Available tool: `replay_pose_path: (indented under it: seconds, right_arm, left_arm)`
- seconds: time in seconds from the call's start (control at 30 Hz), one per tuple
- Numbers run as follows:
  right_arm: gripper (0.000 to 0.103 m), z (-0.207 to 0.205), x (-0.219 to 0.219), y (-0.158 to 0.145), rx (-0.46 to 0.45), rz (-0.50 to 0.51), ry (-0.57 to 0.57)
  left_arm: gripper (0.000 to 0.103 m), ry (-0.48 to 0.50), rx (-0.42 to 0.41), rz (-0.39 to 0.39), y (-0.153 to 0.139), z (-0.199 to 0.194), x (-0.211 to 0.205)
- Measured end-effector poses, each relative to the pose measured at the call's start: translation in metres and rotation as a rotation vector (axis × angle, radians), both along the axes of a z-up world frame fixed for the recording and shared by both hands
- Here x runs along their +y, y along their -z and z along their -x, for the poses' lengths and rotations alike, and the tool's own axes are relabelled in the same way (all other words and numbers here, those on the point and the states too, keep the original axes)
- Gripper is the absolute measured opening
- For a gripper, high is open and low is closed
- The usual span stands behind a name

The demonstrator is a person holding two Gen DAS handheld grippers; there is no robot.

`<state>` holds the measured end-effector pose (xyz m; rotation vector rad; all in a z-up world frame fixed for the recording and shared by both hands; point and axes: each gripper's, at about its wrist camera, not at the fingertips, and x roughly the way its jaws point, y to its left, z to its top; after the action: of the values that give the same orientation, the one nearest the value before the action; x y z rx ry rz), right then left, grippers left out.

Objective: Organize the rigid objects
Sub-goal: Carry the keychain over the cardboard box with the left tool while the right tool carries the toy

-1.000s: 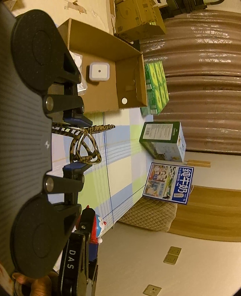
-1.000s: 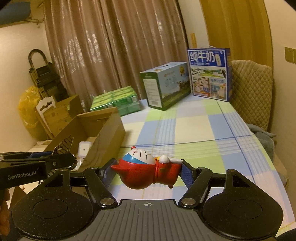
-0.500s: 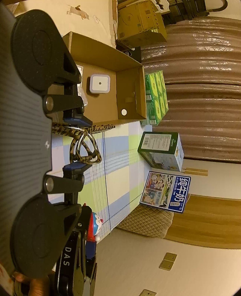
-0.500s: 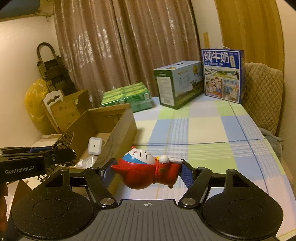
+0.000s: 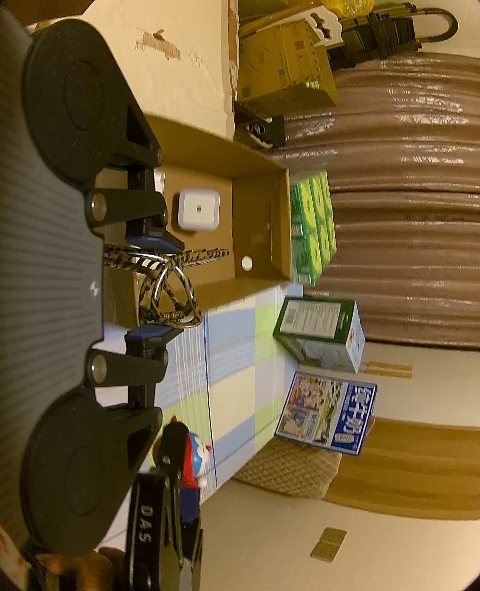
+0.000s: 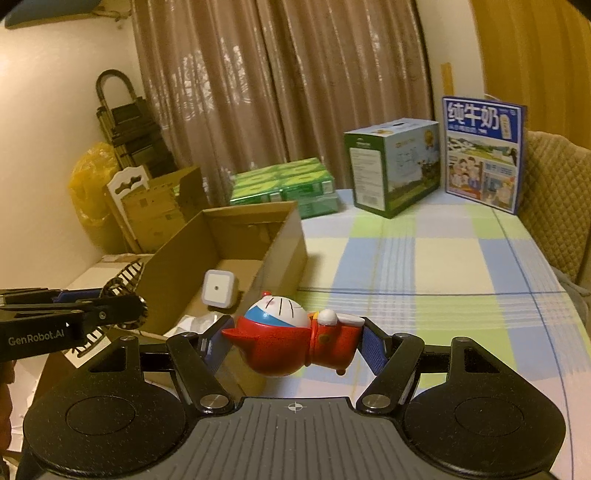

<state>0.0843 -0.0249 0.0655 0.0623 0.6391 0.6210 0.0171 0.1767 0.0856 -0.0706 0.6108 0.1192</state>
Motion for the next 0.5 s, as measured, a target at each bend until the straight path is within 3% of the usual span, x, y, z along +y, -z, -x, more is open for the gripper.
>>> replay_pose_path:
  seconds: [0.5]
  right_arm:
    - [0.068,-0.059,0.084,-0.002,0.011,0.005,-0.124]
  left_arm:
    - [0.034,-0.07,0.038,-0.062,0.003,-0.041,0.1]
